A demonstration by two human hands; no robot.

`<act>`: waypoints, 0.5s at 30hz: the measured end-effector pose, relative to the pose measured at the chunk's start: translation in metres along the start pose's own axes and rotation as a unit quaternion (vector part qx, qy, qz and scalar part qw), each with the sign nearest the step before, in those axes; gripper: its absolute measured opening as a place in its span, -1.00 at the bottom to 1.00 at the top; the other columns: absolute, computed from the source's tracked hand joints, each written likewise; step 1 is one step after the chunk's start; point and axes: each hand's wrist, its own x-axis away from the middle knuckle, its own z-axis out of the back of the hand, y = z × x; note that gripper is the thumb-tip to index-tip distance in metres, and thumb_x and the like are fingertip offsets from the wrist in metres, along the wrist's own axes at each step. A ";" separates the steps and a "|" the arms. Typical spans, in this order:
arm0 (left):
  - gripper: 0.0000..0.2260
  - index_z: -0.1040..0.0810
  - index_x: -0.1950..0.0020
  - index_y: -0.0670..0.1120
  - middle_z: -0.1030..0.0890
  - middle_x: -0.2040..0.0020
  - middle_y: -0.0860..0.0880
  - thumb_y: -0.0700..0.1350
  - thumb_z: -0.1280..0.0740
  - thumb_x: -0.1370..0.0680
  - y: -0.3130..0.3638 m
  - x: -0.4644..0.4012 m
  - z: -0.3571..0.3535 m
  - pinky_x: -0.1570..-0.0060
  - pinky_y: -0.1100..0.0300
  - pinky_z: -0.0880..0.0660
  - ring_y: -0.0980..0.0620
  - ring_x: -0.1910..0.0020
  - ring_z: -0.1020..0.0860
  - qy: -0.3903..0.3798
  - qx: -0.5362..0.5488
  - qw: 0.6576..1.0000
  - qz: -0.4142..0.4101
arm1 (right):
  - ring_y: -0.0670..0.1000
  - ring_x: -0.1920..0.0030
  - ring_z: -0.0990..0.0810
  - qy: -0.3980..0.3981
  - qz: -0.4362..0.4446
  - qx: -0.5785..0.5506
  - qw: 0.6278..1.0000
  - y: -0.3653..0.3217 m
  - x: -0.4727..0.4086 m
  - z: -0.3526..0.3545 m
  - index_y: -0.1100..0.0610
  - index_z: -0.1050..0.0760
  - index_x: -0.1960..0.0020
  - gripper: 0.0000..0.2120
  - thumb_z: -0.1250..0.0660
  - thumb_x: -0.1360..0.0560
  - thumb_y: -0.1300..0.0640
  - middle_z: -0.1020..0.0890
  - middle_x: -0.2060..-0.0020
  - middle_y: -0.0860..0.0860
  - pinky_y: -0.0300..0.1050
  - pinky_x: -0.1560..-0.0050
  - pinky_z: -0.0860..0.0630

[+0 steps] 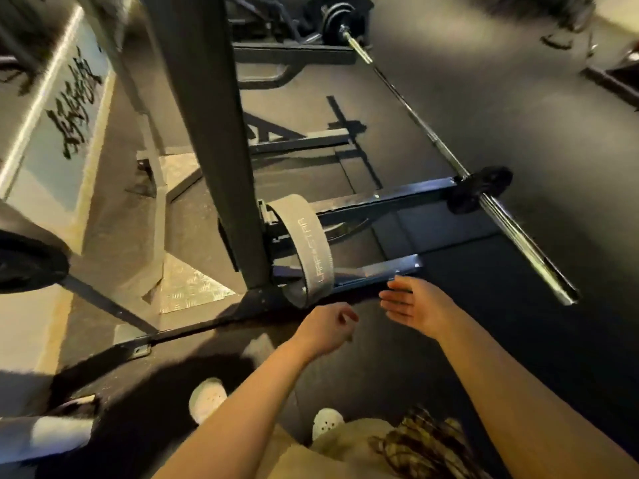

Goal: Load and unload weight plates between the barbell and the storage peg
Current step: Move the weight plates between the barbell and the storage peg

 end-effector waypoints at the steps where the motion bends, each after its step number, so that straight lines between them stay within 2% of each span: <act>1: -0.81 -0.55 -0.19 -0.01 -0.66 0.03 -0.04 -0.09 -0.24 -0.61 0.014 -0.008 -0.009 -0.04 0.09 -0.58 0.06 0.10 -0.64 -0.007 -0.020 1.000 -0.011 | 0.14 0.03 -0.63 0.008 0.004 -0.023 1.000 -0.001 0.002 0.017 0.18 -0.52 -0.07 -0.81 -0.24 -0.60 0.07 -0.66 0.07 0.15 0.05 0.00 -0.55; 3: -0.80 -0.54 -0.19 -0.03 -0.64 0.01 -0.05 -0.11 -0.23 -0.61 0.043 -0.024 -0.029 -0.06 0.09 -0.57 0.05 0.09 -0.63 -0.029 -0.071 0.996 -0.045 | 0.14 0.00 -0.61 0.028 0.008 -0.059 0.998 -0.002 0.011 0.051 0.19 -0.51 -0.06 -0.81 -0.23 -0.61 0.07 -0.64 0.07 0.16 0.07 -0.09 -0.52; 5: -0.79 -0.55 -0.21 -0.04 -0.63 -0.05 -0.04 -0.15 -0.23 -0.60 0.068 -0.037 -0.046 -0.07 0.17 -0.52 0.06 0.04 -0.60 -0.053 -0.116 0.988 -0.090 | 0.15 -0.05 -0.59 0.048 0.005 -0.091 0.995 -0.002 0.016 0.083 0.19 -0.51 -0.08 -0.81 -0.23 -0.61 0.08 -0.63 0.03 0.17 0.09 -0.15 -0.49; 8: -0.77 -0.55 -0.21 -0.04 -0.60 -0.12 -0.02 -0.18 -0.21 -0.60 0.101 -0.053 -0.067 -0.08 0.19 -0.47 0.09 -0.03 -0.55 -0.092 -0.156 0.973 -0.146 | 0.16 -0.08 -0.59 0.083 -0.007 -0.130 0.988 -0.002 0.013 0.125 0.20 -0.51 -0.13 -0.79 -0.26 -0.59 0.09 -0.62 -0.04 0.18 0.08 -0.08 -0.50; 11: -0.75 -0.54 -0.23 -0.04 -0.59 -0.14 -0.02 -0.20 -0.21 -0.59 0.117 -0.076 -0.079 -0.15 0.11 -0.48 0.04 -0.11 -0.55 -0.127 -0.174 0.964 -0.158 | 0.15 -0.06 -0.60 0.108 -0.014 -0.152 0.982 -0.007 0.002 0.151 0.19 -0.50 -0.15 -0.79 -0.25 -0.59 0.10 -0.62 -0.05 0.17 0.08 -0.08 -0.51; 15: -0.78 -0.54 -0.21 -0.03 -0.60 -0.08 0.02 -0.17 -0.22 -0.59 0.126 -0.126 -0.090 -0.10 0.17 -0.50 0.08 -0.06 -0.55 -0.135 -0.173 0.964 -0.147 | 0.14 -0.08 -0.61 0.111 -0.016 -0.149 0.982 -0.025 -0.020 0.176 0.18 -0.51 -0.16 -0.79 -0.26 -0.59 0.10 -0.64 -0.05 0.16 0.09 -0.14 -0.52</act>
